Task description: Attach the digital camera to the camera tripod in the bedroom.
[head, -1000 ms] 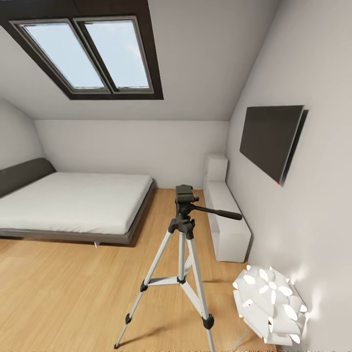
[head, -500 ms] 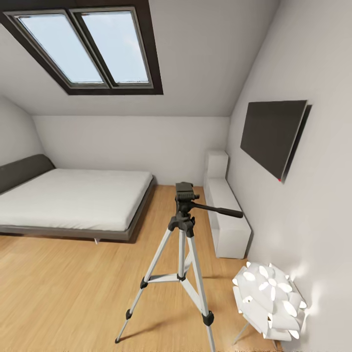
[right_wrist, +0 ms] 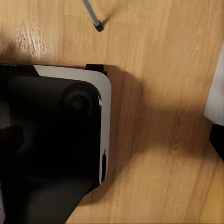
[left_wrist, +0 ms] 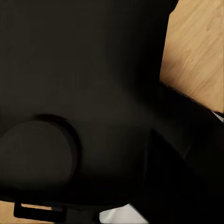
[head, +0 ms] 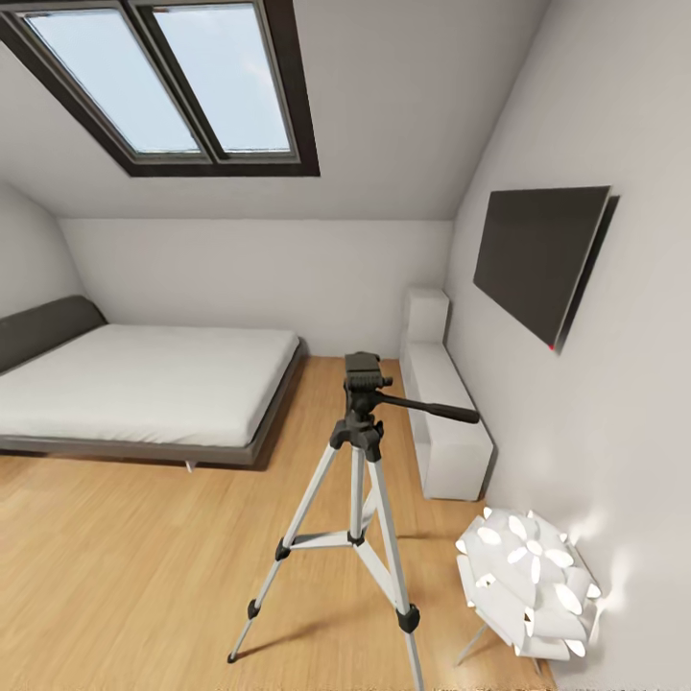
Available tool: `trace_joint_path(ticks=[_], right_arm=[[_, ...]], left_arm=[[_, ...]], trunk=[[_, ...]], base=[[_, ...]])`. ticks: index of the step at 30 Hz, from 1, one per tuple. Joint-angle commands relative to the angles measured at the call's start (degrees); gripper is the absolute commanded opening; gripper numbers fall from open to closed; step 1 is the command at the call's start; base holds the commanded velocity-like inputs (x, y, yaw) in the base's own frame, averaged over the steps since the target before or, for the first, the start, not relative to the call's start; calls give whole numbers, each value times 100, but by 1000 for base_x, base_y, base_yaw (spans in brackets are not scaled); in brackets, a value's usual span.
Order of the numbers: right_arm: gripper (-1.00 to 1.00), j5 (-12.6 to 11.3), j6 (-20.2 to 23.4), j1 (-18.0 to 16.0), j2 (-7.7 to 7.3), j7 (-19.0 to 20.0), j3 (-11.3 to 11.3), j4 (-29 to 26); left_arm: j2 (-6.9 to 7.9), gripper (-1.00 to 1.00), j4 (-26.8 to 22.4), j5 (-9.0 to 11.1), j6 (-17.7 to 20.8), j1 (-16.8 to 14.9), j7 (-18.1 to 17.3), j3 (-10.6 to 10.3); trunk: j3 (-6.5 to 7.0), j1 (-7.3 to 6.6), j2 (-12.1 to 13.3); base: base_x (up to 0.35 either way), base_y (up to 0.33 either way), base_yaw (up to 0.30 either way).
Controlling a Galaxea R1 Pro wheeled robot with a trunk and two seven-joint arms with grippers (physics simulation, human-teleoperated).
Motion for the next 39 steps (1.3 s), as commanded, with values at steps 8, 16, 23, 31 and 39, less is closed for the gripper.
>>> trace_joint_path(ticks=[8, 16, 23, 31, 39], right_arm=[[100, -29, -32, -9, -6, 23, 46, 18], [100, -29, -30, -9, -11, 23, 46, 18], [100, -29, -30, -9, -9, 18, 46, 18], [100, -29, -30, -9, 8, 15, 46, 18], [100, -29, -30, -9, 15, 15, 46, 18]], left_arm=[[-7, -100, 5, 49, -518, -5, -3, -48], [-8, -100, 7, 53, -647, -5, 0, -48], [-13, -100, 7, 51, -659, -5, 0, -48], [-9, -100, 7, 57, -664, -5, 0, -48], [-16, -100, 7, 59, -665, -5, 6, -48]], trunk=[[-86, 3, -13], [-160, 3, -13], [-224, 3, -13], [-298, 3, -13], [-371, 3, -13]], base=[[0, 0, 0], [0, 0, 0], [0, 0, 0], [0, 0, 0], [0, 0, 0]])
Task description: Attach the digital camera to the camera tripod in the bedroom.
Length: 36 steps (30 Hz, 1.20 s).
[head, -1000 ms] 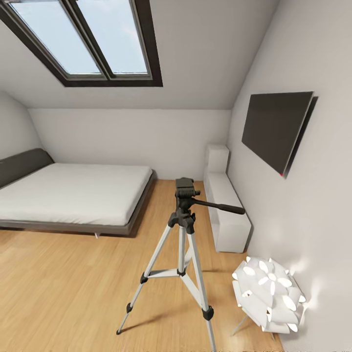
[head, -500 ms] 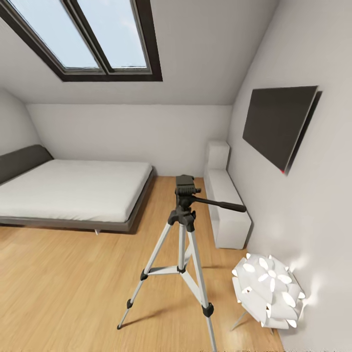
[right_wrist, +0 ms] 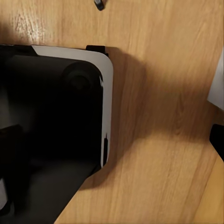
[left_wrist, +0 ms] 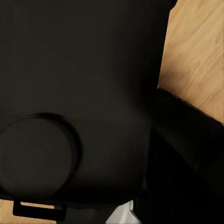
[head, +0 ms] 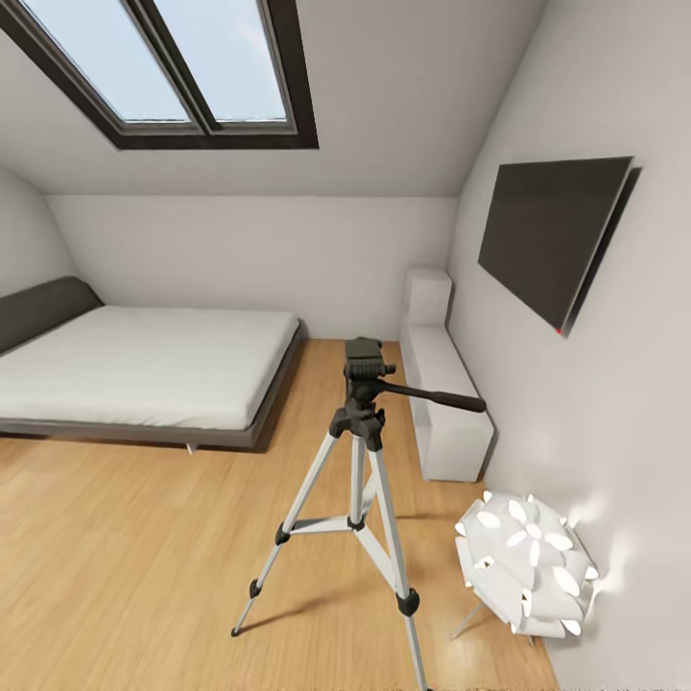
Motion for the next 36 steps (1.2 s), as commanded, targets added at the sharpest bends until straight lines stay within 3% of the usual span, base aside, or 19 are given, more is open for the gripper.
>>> trace_joint_path(ticks=[1, 36], right_arm=[[100, -29, -35, -9, 1, 19, 45, 18], [100, -29, -35, -9, 0, 19, 45, 18]], left_arm=[[-2, -100, -1, 35, -3, -3, -5, -50], [-1, -100, -1, 35, -3, -3, -5, -50]], trunk=[[-21, 3, -12], [-342, 3, -12]], base=[[0, 0, 0], [0, 0, 0]])
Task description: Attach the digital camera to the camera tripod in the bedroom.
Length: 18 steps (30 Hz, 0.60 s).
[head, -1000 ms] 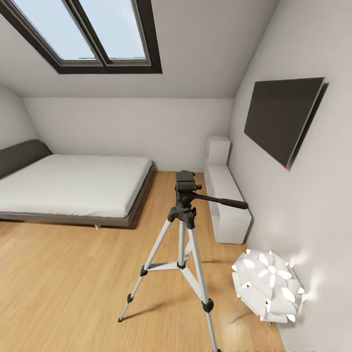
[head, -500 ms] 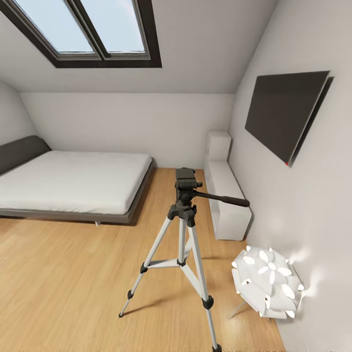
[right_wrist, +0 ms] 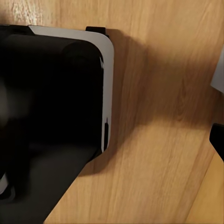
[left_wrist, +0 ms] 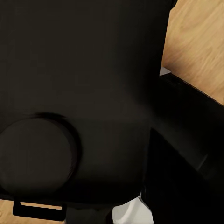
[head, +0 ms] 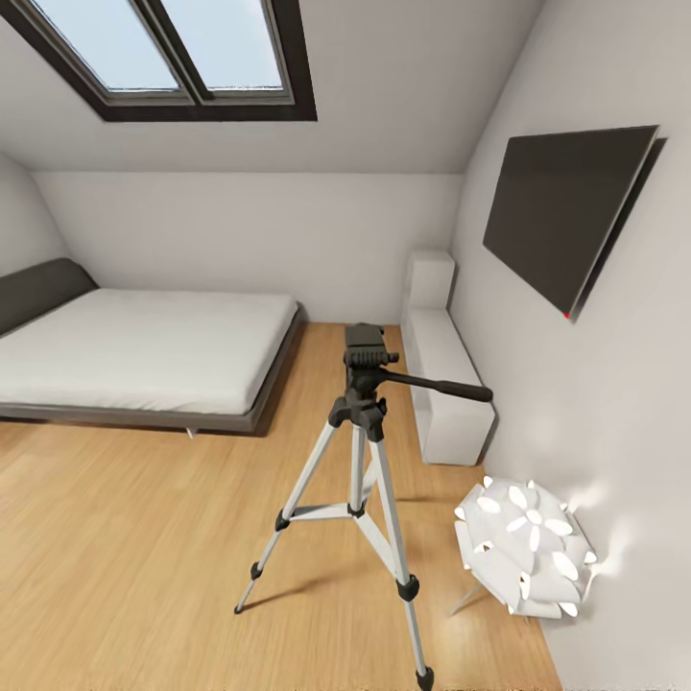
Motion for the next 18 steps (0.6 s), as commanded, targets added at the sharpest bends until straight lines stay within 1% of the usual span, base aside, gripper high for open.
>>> trace_joint_path(ticks=[1, 13, 15, 18], right_arm=[[100, -29, -35, -8, -1, 19, 45, 18], [100, -27, -35, -8, 3, 19, 45, 18], [100, -28, -35, -8, 1, 19, 45, 18], [100, -29, -35, -8, 0, 19, 45, 18]], left_arm=[[1, -100, -1, 35, -3, -3, -7, -49], [-3, -100, -1, 27, -7, -3, -13, -49], [-5, -100, -1, 26, -6, -3, -13, -49], [-7, -100, -1, 26, -4, -3, -13, -44]], trunk=[[-20, 3, -11], [-130, 3, -11], [-149, 3, -11], [-176, 3, -11]], base=[[0, 0, 0], [-7, 0, 0], [-120, 0, 0], [-230, 0, 0]])
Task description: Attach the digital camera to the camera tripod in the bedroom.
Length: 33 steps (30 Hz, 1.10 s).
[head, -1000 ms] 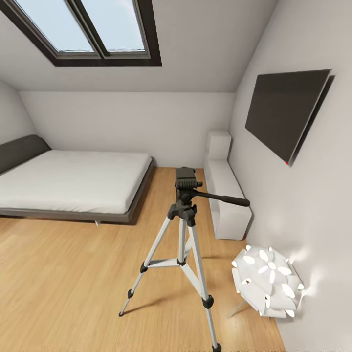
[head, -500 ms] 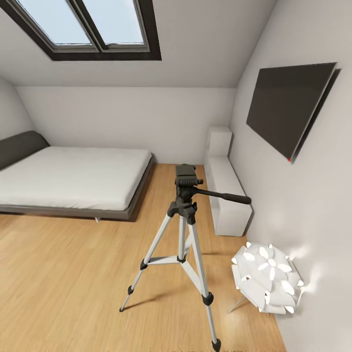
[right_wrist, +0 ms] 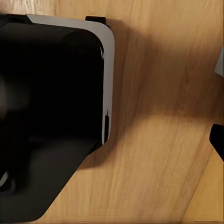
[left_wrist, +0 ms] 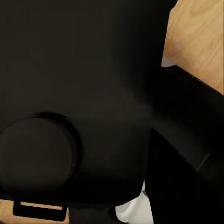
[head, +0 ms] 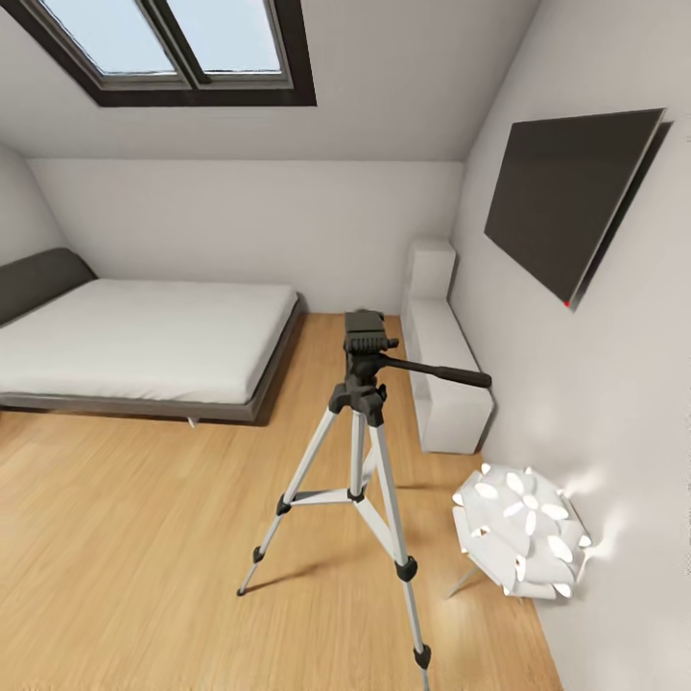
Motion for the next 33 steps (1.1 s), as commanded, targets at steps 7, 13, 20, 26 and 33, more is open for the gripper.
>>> trace_joint_path(ticks=[7, 13, 20, 26, 33], right_arm=[[100, -29, -35, -8, 0, 19, 46, 18], [100, -30, -35, -8, -2, 19, 46, 18], [100, -30, -35, -8, -2, 19, 46, 18], [100, -28, -35, -8, -2, 19, 46, 18], [100, -28, -35, -8, -2, 19, 46, 18]], left_arm=[[0, -100, 0, 41, -3, -3, -6, -46], [-1, -100, 0, 44, -3, -3, -4, -46], [3, -100, 0, 44, -3, -3, -3, -46], [3, -100, 0, 44, -3, -3, 0, -46], [4, -100, 0, 44, -3, -3, 0, -46]], trunk=[[-75, 0, -11], [-130, 0, -11], [-194, 0, -11], [-249, 0, -11], [-314, 0, -11]], base=[[-116, 0, 0], [-17, 0, 0], [-2, 0, 0], [0, 0, 0], [0, 0, 0]])
